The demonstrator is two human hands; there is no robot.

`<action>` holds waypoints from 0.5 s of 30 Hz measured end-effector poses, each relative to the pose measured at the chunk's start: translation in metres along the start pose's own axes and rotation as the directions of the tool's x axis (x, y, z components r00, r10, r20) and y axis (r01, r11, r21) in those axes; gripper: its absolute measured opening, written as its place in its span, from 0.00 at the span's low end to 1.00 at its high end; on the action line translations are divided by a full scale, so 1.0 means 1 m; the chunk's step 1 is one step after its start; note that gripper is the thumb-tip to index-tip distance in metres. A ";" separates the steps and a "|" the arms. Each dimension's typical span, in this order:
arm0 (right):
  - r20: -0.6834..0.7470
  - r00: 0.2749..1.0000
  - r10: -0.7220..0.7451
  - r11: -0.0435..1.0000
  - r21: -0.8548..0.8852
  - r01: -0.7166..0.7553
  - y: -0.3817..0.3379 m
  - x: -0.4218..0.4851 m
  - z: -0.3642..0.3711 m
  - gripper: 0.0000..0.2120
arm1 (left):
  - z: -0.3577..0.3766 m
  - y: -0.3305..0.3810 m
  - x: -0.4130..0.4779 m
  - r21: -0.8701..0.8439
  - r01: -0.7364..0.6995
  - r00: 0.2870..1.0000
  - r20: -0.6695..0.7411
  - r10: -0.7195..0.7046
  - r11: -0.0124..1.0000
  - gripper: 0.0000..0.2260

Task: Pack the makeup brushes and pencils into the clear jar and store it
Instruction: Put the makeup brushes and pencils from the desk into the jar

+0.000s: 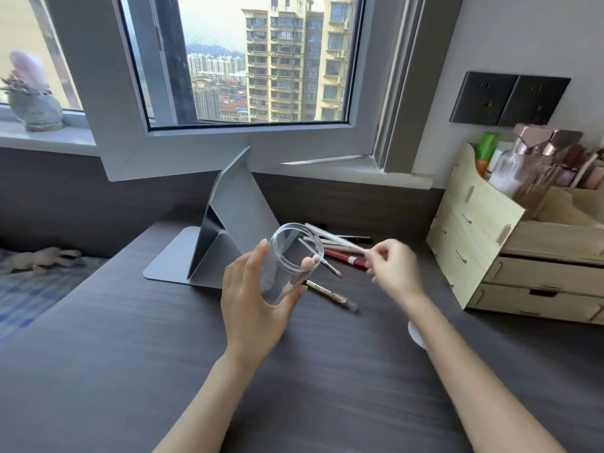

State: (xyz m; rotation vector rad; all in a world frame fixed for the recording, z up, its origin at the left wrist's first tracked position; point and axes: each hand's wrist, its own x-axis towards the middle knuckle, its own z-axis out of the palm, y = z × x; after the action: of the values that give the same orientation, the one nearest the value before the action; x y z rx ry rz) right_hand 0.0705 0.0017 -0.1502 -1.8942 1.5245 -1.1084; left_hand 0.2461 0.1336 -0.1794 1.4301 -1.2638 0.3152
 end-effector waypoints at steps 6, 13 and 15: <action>-0.042 0.973 -0.226 0.863 0.455 0.220 -0.033 -0.042 -0.112 0.10 | 0.004 -0.001 -0.001 -0.015 -0.113 0.993 0.024 0.114 0.993 0.34; 0.079 0.906 -0.416 0.909 0.052 0.413 -0.069 -0.081 -0.138 0.09 | 0.006 0.003 -0.003 -0.047 -0.171 0.983 0.052 0.174 0.984 0.27; 0.106 0.878 -0.467 0.884 0.064 0.462 -0.077 -0.087 -0.114 0.06 | 0.006 0.003 -0.004 -0.061 -0.212 0.975 0.053 0.216 0.975 0.27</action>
State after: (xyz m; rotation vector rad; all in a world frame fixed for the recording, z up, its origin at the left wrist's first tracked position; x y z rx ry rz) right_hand 0.0171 0.1200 -0.0523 -2.3263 0.9954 -1.1796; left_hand 0.2396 0.1306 -0.1828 1.2663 -1.4684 0.3822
